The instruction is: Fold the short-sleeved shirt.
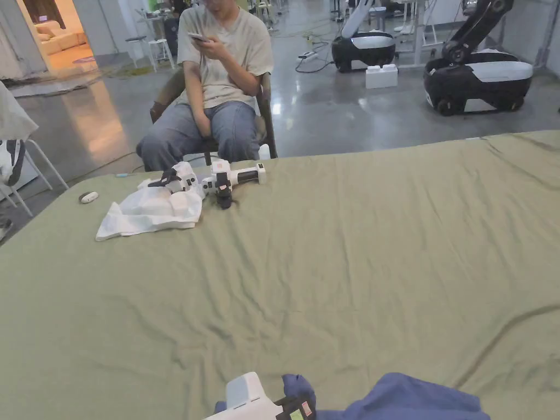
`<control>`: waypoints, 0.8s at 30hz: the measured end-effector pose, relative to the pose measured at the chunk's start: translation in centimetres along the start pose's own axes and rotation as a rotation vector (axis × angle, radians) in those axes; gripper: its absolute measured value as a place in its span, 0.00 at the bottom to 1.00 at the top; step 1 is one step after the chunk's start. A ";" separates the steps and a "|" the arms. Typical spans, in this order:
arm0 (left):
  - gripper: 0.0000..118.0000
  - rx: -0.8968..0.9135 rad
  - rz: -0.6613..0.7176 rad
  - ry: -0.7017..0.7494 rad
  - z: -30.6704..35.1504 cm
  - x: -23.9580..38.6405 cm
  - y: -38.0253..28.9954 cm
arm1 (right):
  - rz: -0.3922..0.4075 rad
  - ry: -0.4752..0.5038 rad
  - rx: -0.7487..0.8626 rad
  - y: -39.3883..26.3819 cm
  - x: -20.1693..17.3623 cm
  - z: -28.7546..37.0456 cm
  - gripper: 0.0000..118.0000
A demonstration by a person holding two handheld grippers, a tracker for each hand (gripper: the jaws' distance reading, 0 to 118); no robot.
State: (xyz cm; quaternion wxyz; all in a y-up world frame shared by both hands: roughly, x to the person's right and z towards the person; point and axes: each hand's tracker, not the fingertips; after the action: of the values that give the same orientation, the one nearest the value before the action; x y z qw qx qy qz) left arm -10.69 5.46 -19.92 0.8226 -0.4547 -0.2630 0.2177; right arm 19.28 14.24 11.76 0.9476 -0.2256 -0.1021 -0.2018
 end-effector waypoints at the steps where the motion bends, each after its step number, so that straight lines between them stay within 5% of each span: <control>1: 0.05 -0.017 -0.027 -0.005 -0.6 0.4 0.0 | -0.015 -0.017 -0.005 -0.4 0.5 0.3 0.00; 4: 0.14 -0.033 -0.025 -0.020 -1.4 1.3 0.6 | -0.062 -0.042 -0.026 -1.2 1.6 0.6 0.00; 7: 0.64 -0.031 0.019 -0.131 0.0 0.8 1.3 | -0.079 -0.053 -0.038 -1.8 2.4 0.7 0.00; 8: 0.68 -0.005 0.025 -0.145 0.9 0.6 1.5 | -0.079 -0.059 -0.040 -1.9 2.5 0.7 0.00; 10: 0.50 0.046 0.026 -0.134 2.7 -0.2 1.8 | -0.079 -0.066 -0.045 -2.0 2.7 0.9 0.00; 11: 0.23 0.065 0.028 -0.113 3.0 -0.5 1.8 | -0.081 -0.067 -0.047 -2.1 2.8 0.9 0.00; 12: 0.08 0.075 0.029 -0.067 3.3 -0.9 1.6 | -0.084 -0.065 -0.052 -2.2 2.9 0.8 0.00; 13: 0.03 0.069 0.037 -0.059 3.1 -1.2 1.3 | -0.087 -0.064 -0.058 -2.3 3.0 0.7 0.00; 17: 0.02 -0.072 0.061 -0.144 -0.5 -1.4 -0.8 | -0.072 -0.063 -0.073 -2.3 2.7 0.3 0.00; 20: 0.02 -0.169 -0.041 -0.058 -4.2 -0.1 -3.2 | -0.051 -0.055 -0.074 -2.1 2.0 0.3 0.00; 24: 0.04 -0.121 -0.033 -0.053 -3.6 -0.1 -3.0 | -0.019 -0.048 -0.077 -2.1 1.0 0.3 0.00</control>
State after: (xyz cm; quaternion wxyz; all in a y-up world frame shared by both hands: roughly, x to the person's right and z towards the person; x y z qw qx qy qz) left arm -8.16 1.65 -18.95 0.7899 -0.4934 -0.3048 0.1995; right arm 19.22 12.32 13.11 0.9337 -0.2655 -0.1190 -0.2089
